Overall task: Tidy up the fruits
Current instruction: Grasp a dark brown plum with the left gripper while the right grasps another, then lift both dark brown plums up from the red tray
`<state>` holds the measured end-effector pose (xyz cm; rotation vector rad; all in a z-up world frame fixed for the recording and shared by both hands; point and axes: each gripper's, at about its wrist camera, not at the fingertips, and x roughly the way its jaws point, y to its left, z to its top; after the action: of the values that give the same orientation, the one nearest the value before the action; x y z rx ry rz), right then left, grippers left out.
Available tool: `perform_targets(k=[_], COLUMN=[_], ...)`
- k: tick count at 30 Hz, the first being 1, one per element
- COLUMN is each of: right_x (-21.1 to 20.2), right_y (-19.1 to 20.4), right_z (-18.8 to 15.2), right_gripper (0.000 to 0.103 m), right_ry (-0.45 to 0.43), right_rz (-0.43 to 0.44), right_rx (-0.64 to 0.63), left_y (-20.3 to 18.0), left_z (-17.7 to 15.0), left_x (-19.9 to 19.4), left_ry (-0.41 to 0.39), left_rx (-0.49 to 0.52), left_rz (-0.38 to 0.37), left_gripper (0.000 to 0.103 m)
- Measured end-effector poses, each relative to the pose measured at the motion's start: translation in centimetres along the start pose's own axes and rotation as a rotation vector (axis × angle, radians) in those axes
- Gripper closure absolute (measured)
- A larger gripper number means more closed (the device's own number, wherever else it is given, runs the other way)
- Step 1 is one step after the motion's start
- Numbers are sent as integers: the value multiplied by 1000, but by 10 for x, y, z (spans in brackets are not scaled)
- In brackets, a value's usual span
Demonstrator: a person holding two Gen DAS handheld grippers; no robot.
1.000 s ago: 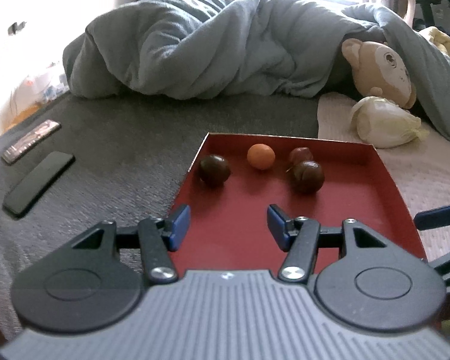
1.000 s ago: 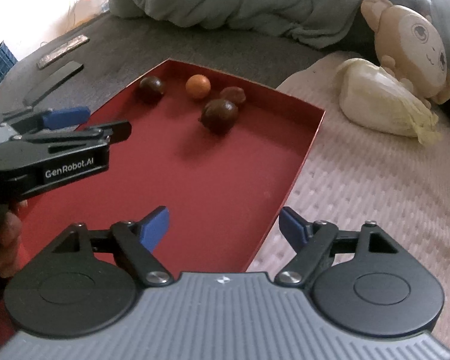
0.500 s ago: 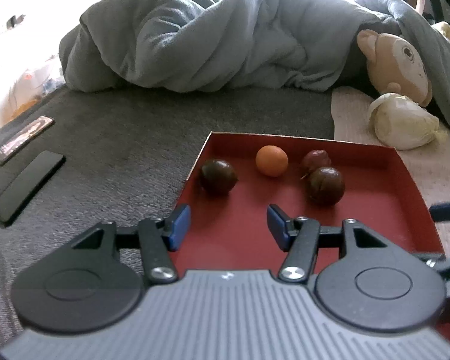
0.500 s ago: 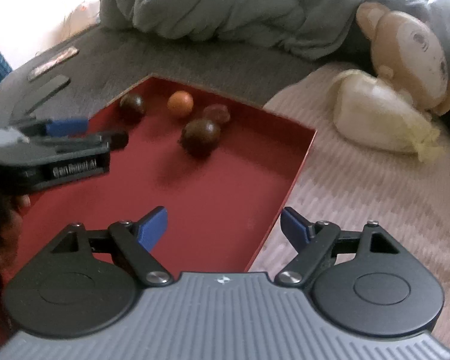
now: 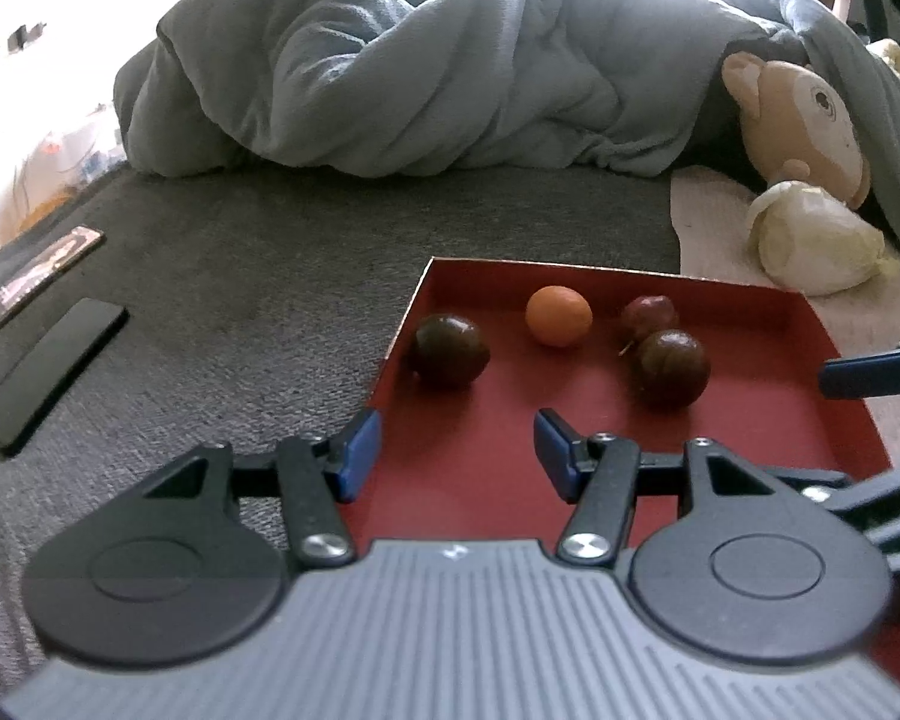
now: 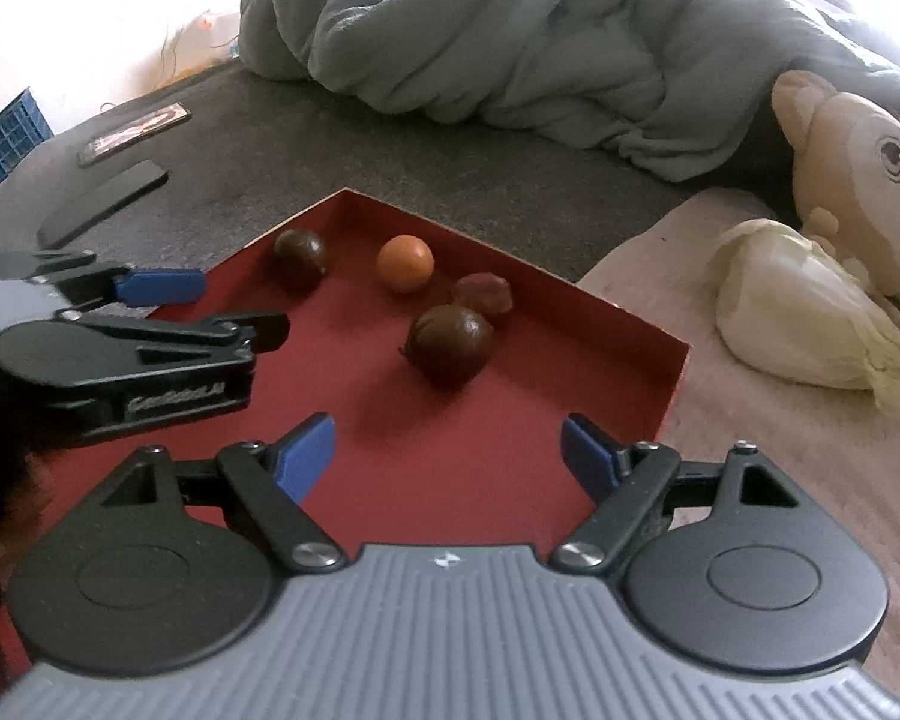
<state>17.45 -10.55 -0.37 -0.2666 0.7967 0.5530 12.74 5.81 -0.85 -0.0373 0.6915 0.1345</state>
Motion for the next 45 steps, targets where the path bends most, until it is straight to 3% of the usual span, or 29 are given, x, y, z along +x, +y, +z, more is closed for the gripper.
perform_targets(k=[22,24,26,35,45], right_x=[46,50,55,60,51], right_y=[5,6,6,8,7], right_z=[19,20,22,25,20], right_gripper=[20,26,32,53,55], right_ry=[10,10,15,7,27], right_rz=[-3,-3,2,-19,-17], right_rx=[-33,-38,-41,-35,-45], left_y=[-6,-8,-8,-4,-4], left_z=[25,26,27,27,25], left_x=[45,46,48,48,41], left_ry=[8,6,3,-2,-3], left_rx=[-33,-17,-3,-6,-25], left_rz=[-34,-16,10,7,-14], left_gripper=[45,51,64,65,66])
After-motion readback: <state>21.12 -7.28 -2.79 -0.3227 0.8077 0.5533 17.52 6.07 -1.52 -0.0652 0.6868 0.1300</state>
